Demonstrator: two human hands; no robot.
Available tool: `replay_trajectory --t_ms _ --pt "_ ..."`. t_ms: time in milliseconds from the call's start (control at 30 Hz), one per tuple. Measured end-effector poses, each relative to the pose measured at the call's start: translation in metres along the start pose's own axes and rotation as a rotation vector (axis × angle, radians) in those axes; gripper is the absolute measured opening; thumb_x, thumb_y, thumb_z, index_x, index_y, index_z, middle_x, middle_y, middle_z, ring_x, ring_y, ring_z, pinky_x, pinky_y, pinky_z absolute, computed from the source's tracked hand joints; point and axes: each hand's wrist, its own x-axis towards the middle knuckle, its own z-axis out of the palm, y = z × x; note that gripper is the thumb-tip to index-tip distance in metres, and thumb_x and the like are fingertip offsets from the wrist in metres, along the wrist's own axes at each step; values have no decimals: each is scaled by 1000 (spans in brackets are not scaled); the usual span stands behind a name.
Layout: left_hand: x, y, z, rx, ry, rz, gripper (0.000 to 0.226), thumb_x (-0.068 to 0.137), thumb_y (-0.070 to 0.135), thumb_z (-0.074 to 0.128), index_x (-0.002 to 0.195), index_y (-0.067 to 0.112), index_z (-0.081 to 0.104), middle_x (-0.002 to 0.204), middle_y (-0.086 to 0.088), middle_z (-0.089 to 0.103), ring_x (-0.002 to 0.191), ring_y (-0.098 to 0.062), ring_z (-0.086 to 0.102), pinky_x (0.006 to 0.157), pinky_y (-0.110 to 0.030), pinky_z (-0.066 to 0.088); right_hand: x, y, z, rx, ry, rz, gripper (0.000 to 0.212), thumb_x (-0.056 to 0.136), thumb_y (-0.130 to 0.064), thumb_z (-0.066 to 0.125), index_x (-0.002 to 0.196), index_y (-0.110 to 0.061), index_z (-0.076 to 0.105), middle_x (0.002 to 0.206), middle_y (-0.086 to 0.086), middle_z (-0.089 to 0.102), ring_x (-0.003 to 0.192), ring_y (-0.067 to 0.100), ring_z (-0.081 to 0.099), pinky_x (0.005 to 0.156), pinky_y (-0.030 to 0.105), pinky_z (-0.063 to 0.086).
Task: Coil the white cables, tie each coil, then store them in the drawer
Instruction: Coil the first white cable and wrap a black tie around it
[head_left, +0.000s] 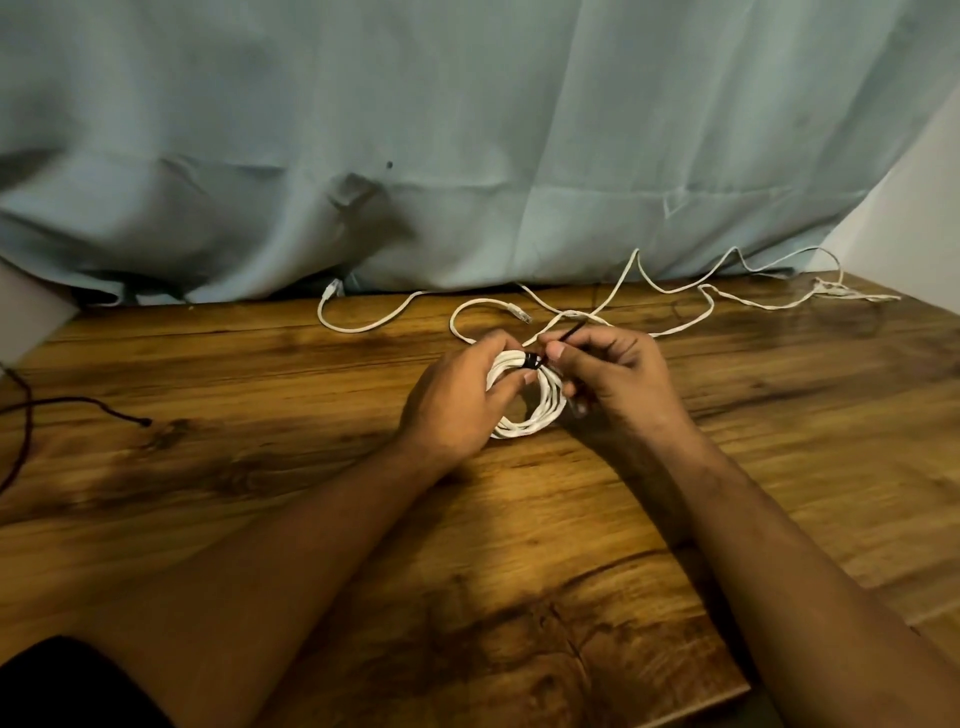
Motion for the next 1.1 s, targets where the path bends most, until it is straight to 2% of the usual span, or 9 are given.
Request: replay_trajectory --t_ms 33,133,233,433,567,733,900,1100 --pt "1 -1 0 -33 0 4 23 90 49 61 107 34 61 94 12 73 88 -13 68 78 -42 55 0 0 -1 65 -8 52 10 95 -5 68 99 0 76 82 8 73 57 14 52 45 24 40" --pt "1 -3 -1 -114 -5 31 21 93 41 65 111 32 64 98 14 74 92 -7 69 81 -42 56 1 -2 -2 194 -25 141 11 95 -5 67 99 -3 77 92 9 74 62 11 54 46 19 43" --pt "0 0 -1 -170 -16 66 23 96 34 65 118 30 65 106 13 74 99 -6 70 86 -41 56 0 -4 -1 223 -11 160 12 94 -8 70 102 -7 78 90 7 72 62 6 53 48 17 43" --pt "0 1 -2 -230 -46 90 20 97 31 65 117 30 64 105 11 74 98 -9 71 85 -44 56 2 -4 0 327 -23 246 11 96 -9 65 104 -5 71 80 -2 67 52 1 42 45 14 37" --pt "-1 2 -1 -194 -64 103 20 97 33 65 117 31 63 103 12 74 96 -8 70 84 -43 56 1 -8 -2 355 -31 333 17 84 -13 70 100 -9 74 81 -3 69 48 0 41 44 12 39" --pt "1 -1 -1 -184 -26 58 17 96 36 64 112 29 65 98 12 74 91 -7 69 82 -42 56 -1 -11 1 276 -1 241 2 91 -8 69 91 -9 69 86 2 73 53 3 46 45 15 44" --pt "1 -2 1 -141 -5 40 22 94 43 62 112 31 64 95 12 74 88 -9 69 79 -42 56 -2 -16 -1 322 14 248 12 92 -5 70 87 -15 73 91 5 74 58 7 51 47 17 48" --pt "2 -4 2 -72 16 21 27 92 49 57 113 33 63 95 12 73 87 -10 69 76 -41 56 -5 -21 5 312 3 251 12 96 -2 64 98 -13 66 81 2 70 54 6 51 43 17 48"
